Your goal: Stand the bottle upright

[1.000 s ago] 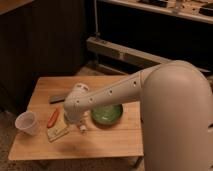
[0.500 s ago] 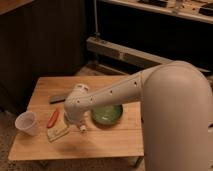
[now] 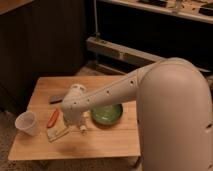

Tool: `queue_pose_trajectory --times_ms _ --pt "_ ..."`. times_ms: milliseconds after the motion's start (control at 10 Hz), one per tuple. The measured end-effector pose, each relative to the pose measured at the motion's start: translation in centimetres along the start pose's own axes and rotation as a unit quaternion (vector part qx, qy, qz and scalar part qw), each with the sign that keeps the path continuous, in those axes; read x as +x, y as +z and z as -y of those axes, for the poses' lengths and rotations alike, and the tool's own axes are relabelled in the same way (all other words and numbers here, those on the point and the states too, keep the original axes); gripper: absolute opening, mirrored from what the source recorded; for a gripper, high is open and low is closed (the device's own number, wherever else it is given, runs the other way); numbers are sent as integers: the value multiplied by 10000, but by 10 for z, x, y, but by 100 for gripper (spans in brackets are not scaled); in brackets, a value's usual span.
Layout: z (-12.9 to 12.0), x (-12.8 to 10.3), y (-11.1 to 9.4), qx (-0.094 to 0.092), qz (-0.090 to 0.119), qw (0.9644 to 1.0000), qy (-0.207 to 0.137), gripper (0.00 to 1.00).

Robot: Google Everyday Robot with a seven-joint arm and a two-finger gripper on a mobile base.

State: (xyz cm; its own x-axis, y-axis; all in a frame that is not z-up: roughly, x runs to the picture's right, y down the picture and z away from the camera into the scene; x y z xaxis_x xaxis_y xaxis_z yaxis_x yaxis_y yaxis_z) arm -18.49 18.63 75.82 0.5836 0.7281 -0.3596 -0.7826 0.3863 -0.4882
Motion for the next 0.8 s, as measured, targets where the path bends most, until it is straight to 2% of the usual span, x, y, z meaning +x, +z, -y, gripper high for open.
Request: queue_pose_trajectory --times_ms 200,300,500,600,800 --pt "2 0 3 222 -260 9994 -15 100" --pt "-1 -1 6 268 -400 9988 -5 100" --pt "1 0 10 314 -598 9977 23 100" --pt "3 2 13 344 -795 9962 71 100" --pt "2 2 20 263 -1083 9937 85 100"
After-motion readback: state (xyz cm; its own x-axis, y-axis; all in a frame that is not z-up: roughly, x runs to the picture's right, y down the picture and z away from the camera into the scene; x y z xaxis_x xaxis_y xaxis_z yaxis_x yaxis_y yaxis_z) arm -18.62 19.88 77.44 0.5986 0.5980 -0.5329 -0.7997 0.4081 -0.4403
